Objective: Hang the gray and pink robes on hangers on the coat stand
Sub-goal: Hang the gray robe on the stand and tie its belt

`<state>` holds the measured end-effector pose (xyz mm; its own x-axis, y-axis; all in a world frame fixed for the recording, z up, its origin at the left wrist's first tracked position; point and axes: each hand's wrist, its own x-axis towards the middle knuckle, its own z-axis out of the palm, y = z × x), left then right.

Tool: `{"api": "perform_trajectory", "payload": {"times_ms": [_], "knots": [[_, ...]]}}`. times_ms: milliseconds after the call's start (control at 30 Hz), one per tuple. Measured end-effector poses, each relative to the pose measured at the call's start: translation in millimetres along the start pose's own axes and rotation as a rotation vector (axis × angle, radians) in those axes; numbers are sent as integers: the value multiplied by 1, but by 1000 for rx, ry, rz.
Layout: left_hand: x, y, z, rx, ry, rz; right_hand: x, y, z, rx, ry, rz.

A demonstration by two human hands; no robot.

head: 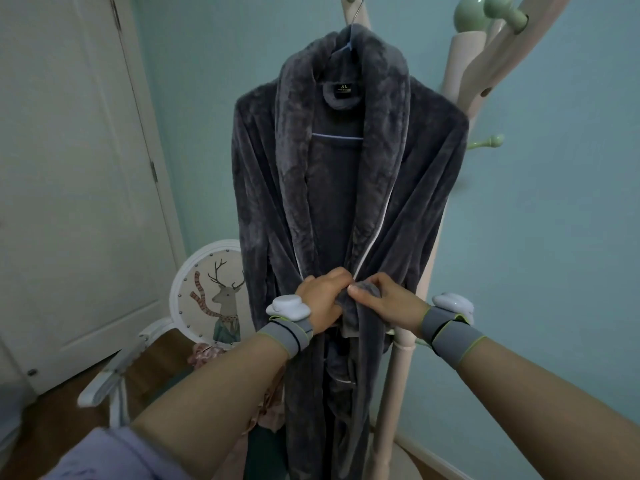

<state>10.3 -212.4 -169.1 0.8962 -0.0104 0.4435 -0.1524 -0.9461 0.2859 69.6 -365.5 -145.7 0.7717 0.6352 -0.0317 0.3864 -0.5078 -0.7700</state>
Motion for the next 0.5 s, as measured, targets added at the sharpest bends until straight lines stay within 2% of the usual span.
{"api": "perform_trajectory", "payload": {"times_ms": [133,300,367,500], "knots": [[9,3,-9,-14,-108,-112,-5,4,2,-135,-49,-79],[27,2,-27,-281,-365,-287,-4,3,-5,-357,-32,-357],[30,0,-32,-370,-436,-367,-3,3,-4,-382,-44,-380],[25,-8,-26,-506,-484,-472,1,1,2,-253,-45,-308]]}}
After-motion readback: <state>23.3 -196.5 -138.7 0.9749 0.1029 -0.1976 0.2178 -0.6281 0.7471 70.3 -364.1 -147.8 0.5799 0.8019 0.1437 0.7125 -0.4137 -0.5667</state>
